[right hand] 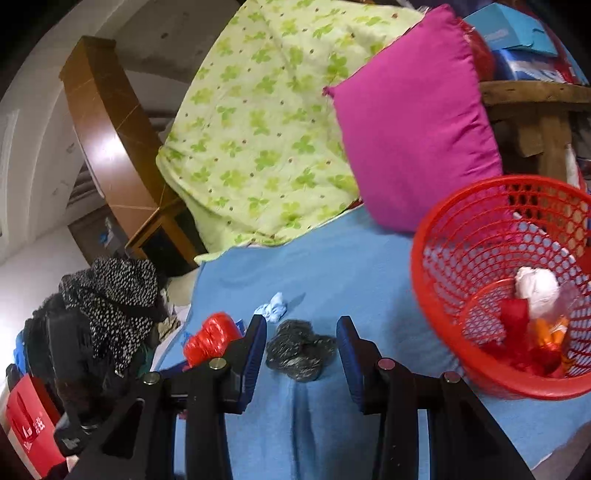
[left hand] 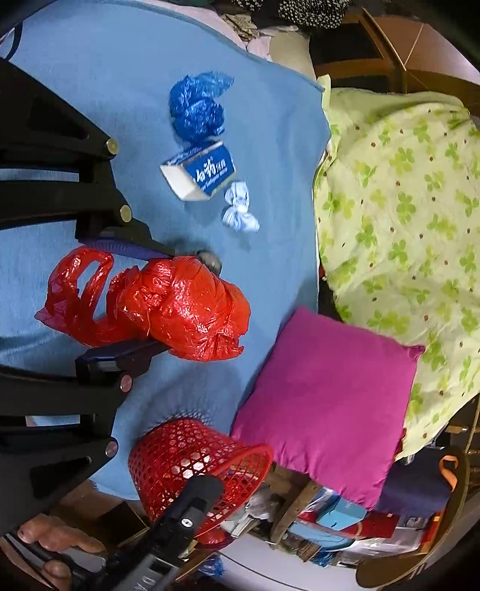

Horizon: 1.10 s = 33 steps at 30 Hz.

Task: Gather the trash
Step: 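Open the right tool over the red basket to drop the medicine box, then carry the red plastic bag over the red basket and open the left tool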

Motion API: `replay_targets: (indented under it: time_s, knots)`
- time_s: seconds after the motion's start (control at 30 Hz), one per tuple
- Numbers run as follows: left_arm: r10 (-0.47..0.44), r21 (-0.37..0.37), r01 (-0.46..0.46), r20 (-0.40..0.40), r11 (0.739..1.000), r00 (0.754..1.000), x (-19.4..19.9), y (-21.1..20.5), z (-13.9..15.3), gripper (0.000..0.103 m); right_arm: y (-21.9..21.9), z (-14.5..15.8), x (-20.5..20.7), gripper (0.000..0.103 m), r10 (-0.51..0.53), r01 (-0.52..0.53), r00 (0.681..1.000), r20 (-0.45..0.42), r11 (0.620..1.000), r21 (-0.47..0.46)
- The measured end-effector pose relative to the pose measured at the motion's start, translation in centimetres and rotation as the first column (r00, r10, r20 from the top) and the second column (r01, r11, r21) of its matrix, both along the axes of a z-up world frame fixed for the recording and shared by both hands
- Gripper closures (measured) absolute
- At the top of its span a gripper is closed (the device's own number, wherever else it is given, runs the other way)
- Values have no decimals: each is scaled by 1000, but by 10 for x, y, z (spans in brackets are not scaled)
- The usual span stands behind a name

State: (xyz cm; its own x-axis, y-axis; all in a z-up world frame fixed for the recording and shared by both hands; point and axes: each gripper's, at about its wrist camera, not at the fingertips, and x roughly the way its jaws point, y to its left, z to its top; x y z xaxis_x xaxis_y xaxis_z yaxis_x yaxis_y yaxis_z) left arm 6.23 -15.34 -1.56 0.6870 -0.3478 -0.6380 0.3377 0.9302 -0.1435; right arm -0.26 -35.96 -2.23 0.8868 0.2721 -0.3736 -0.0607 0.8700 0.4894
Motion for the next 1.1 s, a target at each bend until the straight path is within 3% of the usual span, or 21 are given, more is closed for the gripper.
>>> replay_targets:
  time_s: [0.17, 0.23, 0.4, 0.57, 0.8, 0.9, 1.0, 1.1]
  knots:
    - [25, -12, -25, 8, 1000, 1000, 0, 12, 3, 61, 7, -6, 6, 56, 20, -20, 999, -30, 1000, -5]
    - [24, -13, -24, 11, 1000, 1000, 1, 12, 5, 61, 3, -6, 4, 49, 2, -2, 1000, -21, 1000, 8]
    - [-22, 3, 22, 40, 1000, 999, 1, -1, 20, 61, -19, 8, -21, 46, -119, 114, 988, 102, 992, 52]
    - [-136, 0, 136, 61, 991, 989, -1, -40, 42, 61, -58, 20, -63, 46, -303, 278, 925, 229, 951, 137]
    - [-315, -21, 318, 83, 948, 946, -1, -114, 76, 60, -115, 28, -125, 44, -593, 535, 739, 320, 805, 257]
    - [-396, 9, 397, 84, 918, 914, -2, -159, 84, 60, -136, 23, -140, 42, -664, 596, 690, 286, 747, 296]
    - [-434, 27, 434, 69, 901, 898, -1, -193, 84, 55, -149, 19, -143, 42, -687, 610, 680, 257, 724, 322]
    - [-446, 9, 446, 43, 895, 894, 3, -209, 82, 40, -149, 18, -146, 42, -680, 610, 686, 257, 731, 307]
